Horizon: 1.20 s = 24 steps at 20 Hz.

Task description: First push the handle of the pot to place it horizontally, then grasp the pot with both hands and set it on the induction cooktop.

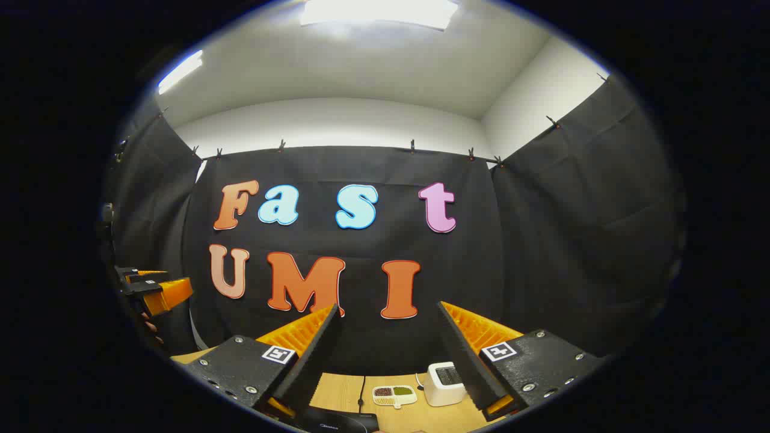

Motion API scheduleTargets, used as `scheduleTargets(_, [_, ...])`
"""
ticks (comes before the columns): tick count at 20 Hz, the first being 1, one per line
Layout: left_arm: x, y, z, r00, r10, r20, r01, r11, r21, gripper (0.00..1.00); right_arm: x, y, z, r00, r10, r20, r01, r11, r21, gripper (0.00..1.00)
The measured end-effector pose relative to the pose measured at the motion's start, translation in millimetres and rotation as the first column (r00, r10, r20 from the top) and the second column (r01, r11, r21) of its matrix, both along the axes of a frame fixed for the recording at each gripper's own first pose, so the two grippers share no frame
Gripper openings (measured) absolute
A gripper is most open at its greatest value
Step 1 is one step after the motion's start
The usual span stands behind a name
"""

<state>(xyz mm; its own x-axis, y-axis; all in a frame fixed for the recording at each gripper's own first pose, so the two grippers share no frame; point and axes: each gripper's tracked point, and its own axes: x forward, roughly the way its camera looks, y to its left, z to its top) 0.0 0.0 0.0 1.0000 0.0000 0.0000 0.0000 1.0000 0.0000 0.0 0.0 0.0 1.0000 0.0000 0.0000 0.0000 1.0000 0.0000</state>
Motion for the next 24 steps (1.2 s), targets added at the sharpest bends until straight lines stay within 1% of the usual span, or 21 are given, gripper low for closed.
scheduleTargets(1, [0.0, -1.5, 0.4, 1.0, -0.005, 0.0, 0.005, 1.0, 0.001, 0.83, 2.7, -5.3, -3.8, 1.0, -0.011, -0.013, 0.011, 1.0, 0.009, 0.97])
scheduleTargets(5, [0.8, -4.6, -0.9, 1.0, -0.025, -0.001, 0.025, 0.999, -0.024, 0.84, 8.9, -20.4, -15.0, 0.999, -0.027, -0.037, 0.028, 0.999, 0.036, 0.97])
scheduleTargets(9, [2.5, -6.2, 1.5, 0.999, -0.037, 0.015, 0.038, 0.999, -0.022, 0.83, 13.4, -35.8, -20.6, 0.999, -0.041, -0.035, 0.042, 0.999, 0.008, 0.97])
scheduleTargets(11, [4.0, -6.9, -0.6, 0.999, -0.038, 0.016, 0.039, 0.999, -0.028, 0.84, 14.9, -42.9, -22.2, 0.998, -0.053, -0.038, 0.054, 0.998, 0.011, 0.97])
scheduleTargets(14, [5.4, -6.4, -3.3, 1.0, -0.027, -0.001, 0.027, 0.999, -0.033, 0.84, 16.1, -47.6, -25.1, 0.998, -0.047, -0.044, 0.049, 0.998, 0.036, 0.97])
scheduleTargets(18, [7.8, -7.1, -4.0, 1.0, -0.021, -0.016, 0.02, 1.0, -0.019, 0.83, 19.7, -47.8, -29.4, 0.998, -0.04, -0.053, 0.042, 0.999, 0.03, 0.97])
scheduleTargets(21, [8.5, -6.3, -3.5, 0.999, -0.024, -0.022, 0.024, 1.0, -0.012, 0.83, 15.4, -42.8, -28.5, 0.999, -0.016, -0.043, 0.017, 1.0, 0.022, 0.97])
scheduleTargets(24, [8.5, -6.3, -4.3, 0.999, -0.018, -0.039, 0.018, 1.0, -0.012, 0.83, 12.3, -38.0, -27.8, 0.999, 0.012, -0.038, -0.011, 0.999, 0.041, 0.97])
